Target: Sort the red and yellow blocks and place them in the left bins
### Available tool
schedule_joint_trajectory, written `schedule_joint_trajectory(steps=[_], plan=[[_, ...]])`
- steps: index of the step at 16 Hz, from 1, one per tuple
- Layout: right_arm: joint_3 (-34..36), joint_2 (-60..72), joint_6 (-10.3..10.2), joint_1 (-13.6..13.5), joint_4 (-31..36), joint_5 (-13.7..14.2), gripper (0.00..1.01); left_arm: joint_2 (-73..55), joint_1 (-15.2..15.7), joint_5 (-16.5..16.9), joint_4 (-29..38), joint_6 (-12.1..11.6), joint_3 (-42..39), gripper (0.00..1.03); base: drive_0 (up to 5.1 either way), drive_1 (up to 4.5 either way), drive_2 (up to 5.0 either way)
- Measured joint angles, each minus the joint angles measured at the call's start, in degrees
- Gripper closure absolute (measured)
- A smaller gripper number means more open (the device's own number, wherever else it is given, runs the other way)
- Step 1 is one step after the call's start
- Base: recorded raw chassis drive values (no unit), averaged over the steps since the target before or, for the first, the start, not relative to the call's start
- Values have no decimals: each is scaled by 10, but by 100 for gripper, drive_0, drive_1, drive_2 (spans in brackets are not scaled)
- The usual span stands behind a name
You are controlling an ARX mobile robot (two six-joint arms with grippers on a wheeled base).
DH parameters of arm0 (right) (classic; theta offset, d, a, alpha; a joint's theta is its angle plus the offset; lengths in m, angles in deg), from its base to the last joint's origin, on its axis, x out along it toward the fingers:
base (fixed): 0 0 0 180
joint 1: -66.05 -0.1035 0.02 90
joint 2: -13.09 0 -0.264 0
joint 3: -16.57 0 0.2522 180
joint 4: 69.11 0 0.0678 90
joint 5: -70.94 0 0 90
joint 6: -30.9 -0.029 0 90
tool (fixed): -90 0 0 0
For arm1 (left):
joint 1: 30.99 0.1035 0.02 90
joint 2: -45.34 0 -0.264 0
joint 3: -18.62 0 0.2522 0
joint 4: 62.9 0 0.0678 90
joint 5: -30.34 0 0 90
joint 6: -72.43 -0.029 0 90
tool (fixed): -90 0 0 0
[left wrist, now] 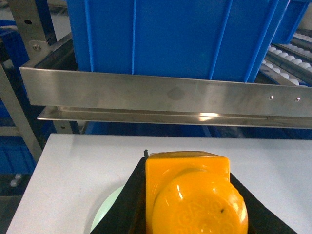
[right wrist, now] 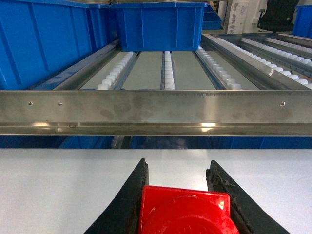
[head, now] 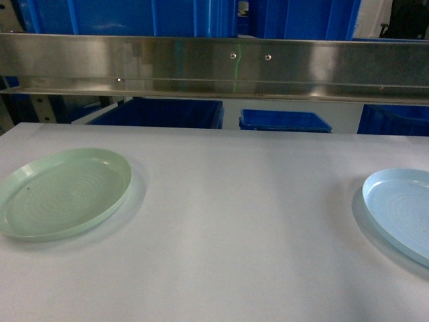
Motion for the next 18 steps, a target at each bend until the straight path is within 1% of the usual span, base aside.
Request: schedule_joint_trajectory(steps=[6,8,18], plan=[[0,0,0,0,0,0,72,0,0,0,0,0,0,76,0,0,0],[0,0,0,0,1,1,72,1,-2,4,0,0,0,76,-475,271,271],[0,0,0,0,0,1,72,1,0,2,0,0,0,76,-499,247,247]])
